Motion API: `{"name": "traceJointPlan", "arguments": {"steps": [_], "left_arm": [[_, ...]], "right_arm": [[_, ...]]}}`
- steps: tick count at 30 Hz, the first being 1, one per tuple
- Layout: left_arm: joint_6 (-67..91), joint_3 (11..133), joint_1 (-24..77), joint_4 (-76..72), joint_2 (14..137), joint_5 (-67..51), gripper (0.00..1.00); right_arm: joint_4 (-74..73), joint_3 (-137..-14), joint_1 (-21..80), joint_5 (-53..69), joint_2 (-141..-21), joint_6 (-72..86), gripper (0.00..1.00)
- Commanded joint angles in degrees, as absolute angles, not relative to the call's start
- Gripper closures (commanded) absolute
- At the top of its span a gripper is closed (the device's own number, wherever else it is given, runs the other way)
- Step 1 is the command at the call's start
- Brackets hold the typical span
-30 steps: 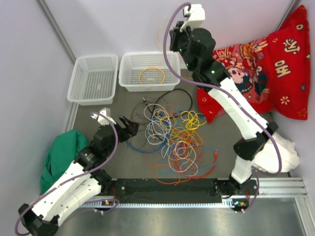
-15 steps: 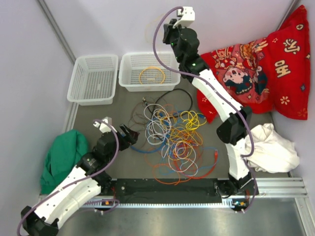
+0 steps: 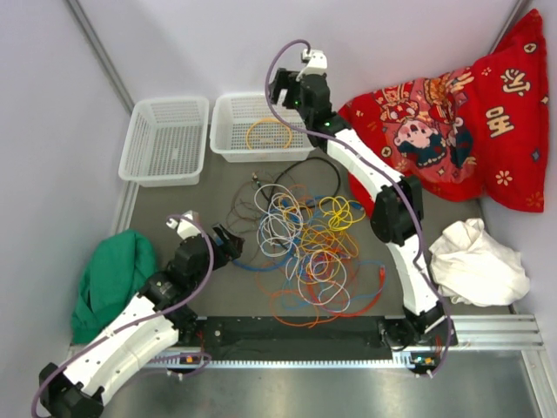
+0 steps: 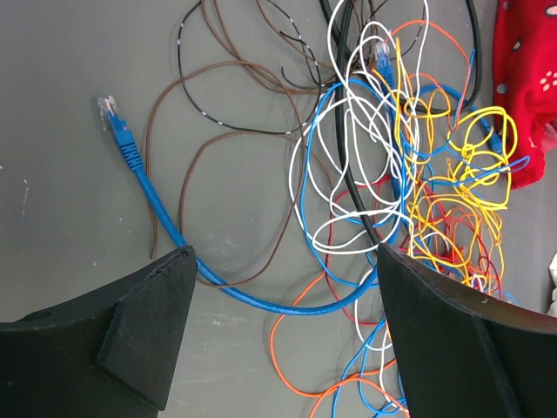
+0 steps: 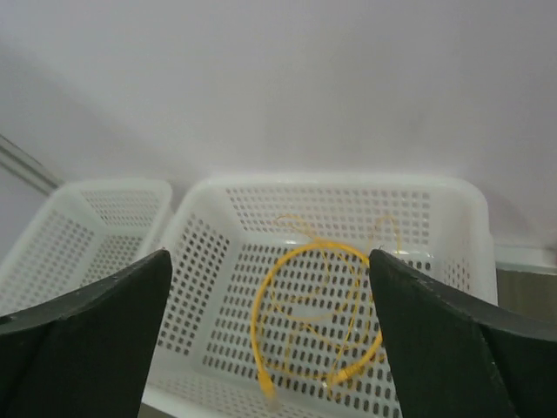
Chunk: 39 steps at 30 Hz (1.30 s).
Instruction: Untangle the cables
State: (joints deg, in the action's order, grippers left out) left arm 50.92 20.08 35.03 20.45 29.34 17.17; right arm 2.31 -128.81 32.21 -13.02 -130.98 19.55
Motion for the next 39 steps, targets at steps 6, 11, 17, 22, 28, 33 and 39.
{"name": "traceJointPlan", "arguments": {"steps": [6, 11, 17, 22, 28, 33, 39], "left_arm": [[51.1, 20.7, 35.0, 17.1, 29.3, 13.8, 0.12], [52.7, 21.2, 34.9, 17.1, 29.1, 9.4, 0.14], [54.3, 21.3, 35.0, 17.0, 28.8, 6.8, 0.16], [54.9, 21.8, 35.1, 16.9, 29.4, 4.7, 0.17], [56.5, 21.3, 35.1, 17.8, 27.3, 4.0, 0.18], [57.4, 20.8, 35.0, 19.9, 25.0, 4.8, 0.18], [57.2, 21.5, 35.1, 22.5, 23.1, 6.0, 0.18]], "right_arm": [[1.0, -108.8, 34.0, -13.3, -107.1, 21.2, 0.01], [-1.3, -81.6, 35.6, -12.2, -89.2, 25.8, 0.02], [-9.6, -54.3, 37.1, -13.8, -73.1, 33.7, 0.07], [-8.6, -39.6, 38.3, -12.4, -65.6, 39.1, 0.11], [-6.8, -35.0, 38.7, -13.2, -66.4, 39.6, 0.13], [-7.2, -39.2, 38.7, -13.9, -76.7, 38.1, 0.14], [-1.1, -41.6, 38.5, -13.3, -82.8, 37.0, 0.29]]}}
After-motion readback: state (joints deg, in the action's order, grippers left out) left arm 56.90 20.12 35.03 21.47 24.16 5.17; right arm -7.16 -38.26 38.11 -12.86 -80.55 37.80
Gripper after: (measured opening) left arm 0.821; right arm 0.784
